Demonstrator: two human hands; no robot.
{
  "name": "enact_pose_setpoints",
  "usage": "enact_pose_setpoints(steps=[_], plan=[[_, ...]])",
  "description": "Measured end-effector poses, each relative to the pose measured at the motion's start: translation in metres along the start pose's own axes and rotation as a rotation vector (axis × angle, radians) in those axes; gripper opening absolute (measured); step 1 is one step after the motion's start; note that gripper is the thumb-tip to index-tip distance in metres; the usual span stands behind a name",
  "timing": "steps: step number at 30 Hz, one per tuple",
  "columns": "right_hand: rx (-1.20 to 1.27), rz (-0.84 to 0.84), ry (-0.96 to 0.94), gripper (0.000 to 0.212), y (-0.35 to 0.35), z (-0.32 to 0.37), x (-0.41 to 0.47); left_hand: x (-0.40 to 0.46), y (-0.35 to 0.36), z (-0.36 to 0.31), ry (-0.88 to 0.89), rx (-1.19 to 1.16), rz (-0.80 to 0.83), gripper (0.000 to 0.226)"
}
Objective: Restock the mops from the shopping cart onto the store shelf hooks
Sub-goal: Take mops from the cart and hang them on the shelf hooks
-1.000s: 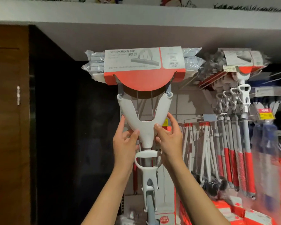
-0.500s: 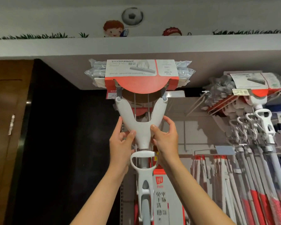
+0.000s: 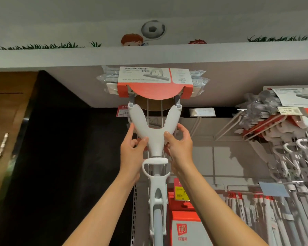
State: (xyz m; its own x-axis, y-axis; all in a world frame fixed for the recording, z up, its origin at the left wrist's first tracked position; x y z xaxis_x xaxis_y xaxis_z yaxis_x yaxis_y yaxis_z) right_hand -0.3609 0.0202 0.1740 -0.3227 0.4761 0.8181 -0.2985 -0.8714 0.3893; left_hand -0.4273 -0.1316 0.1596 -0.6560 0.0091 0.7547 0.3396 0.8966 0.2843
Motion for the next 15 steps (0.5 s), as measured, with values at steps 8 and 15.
enact_pose_setpoints(steps=[8, 15], plan=[[0.021, -0.024, 0.038, 0.04, 0.012, -0.041, 0.045, 0.055, 0.002, 0.019, 0.0, -0.084, 0.071, 0.071], [0.093, -0.03, 0.117, 0.051, 0.027, -0.071, 0.069, 0.092, -0.002, 0.033, -0.008, -0.102, 0.091, 0.075]])
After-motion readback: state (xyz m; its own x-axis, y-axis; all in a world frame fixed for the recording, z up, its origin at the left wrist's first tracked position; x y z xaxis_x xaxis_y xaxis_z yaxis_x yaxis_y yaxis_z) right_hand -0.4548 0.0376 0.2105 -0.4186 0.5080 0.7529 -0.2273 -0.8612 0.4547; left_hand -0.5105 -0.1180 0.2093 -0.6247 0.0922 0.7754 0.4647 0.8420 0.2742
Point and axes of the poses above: each hand's wrist, its own x-axis towards the middle knuckle, its own y-axis out of the palm, z = x × y, the point moved 8 cm from there along x, towards the middle knuckle, and after that the axes turned 9 degrees about -y, right-handed, at the moved point
